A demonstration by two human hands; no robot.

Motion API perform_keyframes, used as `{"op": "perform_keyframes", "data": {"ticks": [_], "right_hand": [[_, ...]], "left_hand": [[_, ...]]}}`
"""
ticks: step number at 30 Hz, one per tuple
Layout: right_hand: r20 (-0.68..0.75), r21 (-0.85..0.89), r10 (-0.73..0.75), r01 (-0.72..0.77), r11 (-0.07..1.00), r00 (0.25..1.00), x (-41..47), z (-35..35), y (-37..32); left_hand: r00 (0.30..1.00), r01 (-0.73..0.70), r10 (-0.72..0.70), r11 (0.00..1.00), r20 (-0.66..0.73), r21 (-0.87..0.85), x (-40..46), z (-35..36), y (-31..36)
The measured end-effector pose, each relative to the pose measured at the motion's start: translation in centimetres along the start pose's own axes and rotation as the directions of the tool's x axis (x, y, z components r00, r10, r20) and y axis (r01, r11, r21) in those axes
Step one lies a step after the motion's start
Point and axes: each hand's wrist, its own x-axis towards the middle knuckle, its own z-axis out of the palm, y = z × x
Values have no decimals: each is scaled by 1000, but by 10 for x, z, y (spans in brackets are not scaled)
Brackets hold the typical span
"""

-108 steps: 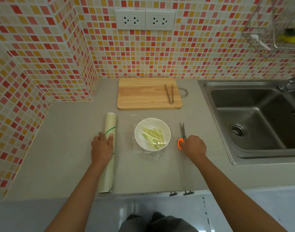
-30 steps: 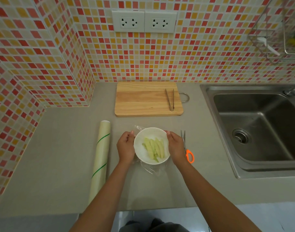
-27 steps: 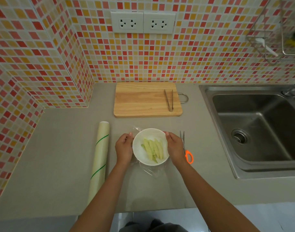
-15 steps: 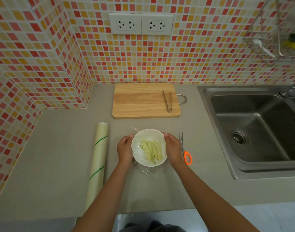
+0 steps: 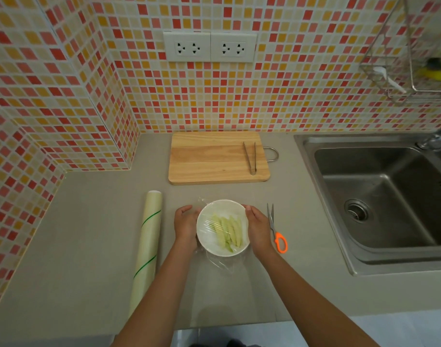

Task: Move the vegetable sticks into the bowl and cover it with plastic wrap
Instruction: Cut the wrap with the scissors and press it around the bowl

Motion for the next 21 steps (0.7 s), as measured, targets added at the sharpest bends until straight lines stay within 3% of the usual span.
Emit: {"op": "perform_keyframes", "data": {"ticks": [5,21], "right_hand": [[-4,-20,8,-8,1000,1000,2,0,0],[1,-20,10,-10,1000,1000,6,0,3]], "left_hand": [[998,-36,35,999,-43,-29,1,7,-7],[990,-22,57,968,-132,248,20,12,-10]]}}
